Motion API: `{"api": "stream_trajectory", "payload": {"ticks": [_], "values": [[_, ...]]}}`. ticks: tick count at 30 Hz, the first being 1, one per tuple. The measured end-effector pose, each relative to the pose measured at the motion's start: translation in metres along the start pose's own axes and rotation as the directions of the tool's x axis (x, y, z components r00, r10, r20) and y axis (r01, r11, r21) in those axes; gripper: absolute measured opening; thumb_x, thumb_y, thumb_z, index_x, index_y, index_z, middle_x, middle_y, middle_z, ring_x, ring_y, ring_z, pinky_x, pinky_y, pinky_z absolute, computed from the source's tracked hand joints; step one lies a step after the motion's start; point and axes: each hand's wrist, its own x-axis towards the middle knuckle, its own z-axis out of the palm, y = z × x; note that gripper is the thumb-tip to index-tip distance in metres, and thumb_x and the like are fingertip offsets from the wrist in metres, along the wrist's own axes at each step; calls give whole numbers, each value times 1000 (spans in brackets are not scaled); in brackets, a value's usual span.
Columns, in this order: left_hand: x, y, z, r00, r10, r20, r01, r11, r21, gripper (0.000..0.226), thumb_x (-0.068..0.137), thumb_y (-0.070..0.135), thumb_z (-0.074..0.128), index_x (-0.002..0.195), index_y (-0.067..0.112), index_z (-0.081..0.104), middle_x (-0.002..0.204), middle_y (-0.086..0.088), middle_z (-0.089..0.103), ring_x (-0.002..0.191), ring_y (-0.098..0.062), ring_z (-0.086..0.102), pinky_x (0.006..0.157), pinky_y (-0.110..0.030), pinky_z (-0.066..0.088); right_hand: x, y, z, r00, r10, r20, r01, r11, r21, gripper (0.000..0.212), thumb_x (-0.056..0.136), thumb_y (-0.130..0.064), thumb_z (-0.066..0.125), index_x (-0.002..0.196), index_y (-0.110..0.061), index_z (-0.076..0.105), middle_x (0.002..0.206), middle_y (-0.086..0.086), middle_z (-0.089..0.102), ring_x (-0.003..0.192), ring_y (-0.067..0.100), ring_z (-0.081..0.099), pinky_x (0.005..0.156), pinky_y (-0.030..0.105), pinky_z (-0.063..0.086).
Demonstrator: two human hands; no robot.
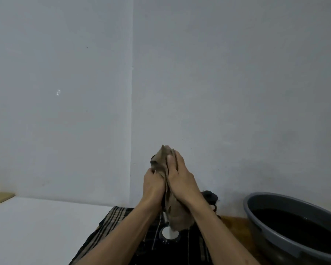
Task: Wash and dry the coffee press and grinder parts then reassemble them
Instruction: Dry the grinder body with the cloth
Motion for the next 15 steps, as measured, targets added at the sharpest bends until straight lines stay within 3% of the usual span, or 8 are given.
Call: {"api": "stream_trajectory", "payload": {"ticks": [3, 5, 8, 10, 11, 13, 15], "values": [[5, 8, -4, 996, 34, -78, -28, 997, 77, 80, 80, 87, 51, 102, 13, 73, 93, -8, 78, 86, -24, 74, 81, -41, 60, -26, 14, 19, 999, 25, -30, -29, 991, -131, 52, 107, -54, 26, 155, -35, 24, 143, 4, 56, 124, 28, 58, 104, 44, 47], [3, 12, -7, 994, 89, -64, -81, 989, 127, 90, 69, 96, 49, 103, 15, 70, 98, -8, 76, 92, -26, 72, 91, -47, 57, -41, 18, 23, 998, 61, -35, -63, 996, -65, 51, 105, -60, 23, 144, -28, 34, 133, 4, 58, 114, 23, 59, 97, 41, 49], [-5, 9, -7, 996, 77, 45, -83, 984, 156, 82, 73, 93, 51, 104, 20, 72, 97, -5, 78, 91, -22, 75, 88, -43, 59, -37, 7, 14, 982, 187, -18, -186, 981, 54, 64, 102, -68, 16, 138, -23, 43, 123, 4, 60, 108, 23, 59, 86, 37, 45], [-14, 6, -2, 989, 27, 149, -45, 991, 123, 69, 85, 82, 51, 106, 21, 76, 101, -7, 79, 93, -19, 76, 82, -36, 59, -11, 0, -1, 971, 241, -3, -237, 958, 162, 75, 98, -76, 17, 132, -23, 58, 126, 4, 66, 112, 23, 64, 90, 35, 47], [-17, 5, 0, 982, -16, 189, 6, 999, 54, 66, 88, 77, 52, 107, 19, 78, 103, -11, 79, 96, -22, 76, 84, -38, 59, 1, -4, -9, 970, 239, 33, -240, 939, 246, 75, 97, -78, 24, 120, -23, 69, 120, 5, 73, 105, 23, 69, 91, 37, 52], [-21, 9, 5, 973, -44, 227, 61, 995, -72, 64, 91, 69, 54, 110, 12, 78, 105, -18, 77, 99, -31, 76, 91, -44, 58, 19, -6, -20, 974, 206, 98, -228, 871, 436, 58, 96, -67, 45, 89, -20, 78, 99, 12, 77, 88, 25, 74, 85, 38, 55], [-13, 18, 7, 980, 17, 198, 4, 995, -104, 65, 89, 69, 57, 110, 10, 78, 104, -18, 78, 99, -32, 76, 95, -46, 57, 7, -9, -29, 982, 110, 152, -178, 804, 568, 43, 102, -48, 52, 78, -19, 73, 85, 10, 73, 73, 17, 73, 71, 29, 55]]}}
